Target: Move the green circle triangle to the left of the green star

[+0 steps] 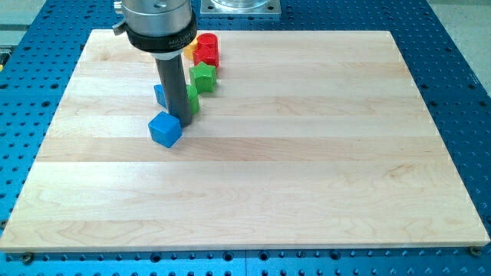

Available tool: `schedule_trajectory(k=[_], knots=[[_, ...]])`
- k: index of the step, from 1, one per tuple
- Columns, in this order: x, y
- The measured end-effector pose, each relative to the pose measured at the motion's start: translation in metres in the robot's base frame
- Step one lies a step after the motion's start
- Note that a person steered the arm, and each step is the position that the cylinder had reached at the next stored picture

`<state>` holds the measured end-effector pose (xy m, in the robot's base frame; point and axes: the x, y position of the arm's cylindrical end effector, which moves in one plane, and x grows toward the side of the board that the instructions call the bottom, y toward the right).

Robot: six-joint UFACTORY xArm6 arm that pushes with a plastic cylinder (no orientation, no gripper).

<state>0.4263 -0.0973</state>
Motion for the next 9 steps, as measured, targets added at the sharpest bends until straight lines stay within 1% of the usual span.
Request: schedule_trajectory(k=[1,2,3,4,7,8,9], knots=[[0.010,0.030],[0.006,0.021],[-0.011,0.021],[-0.030,0.011],[-0.045,-0.001],[-0.034,-0.020],[-0.033,-0.047]])
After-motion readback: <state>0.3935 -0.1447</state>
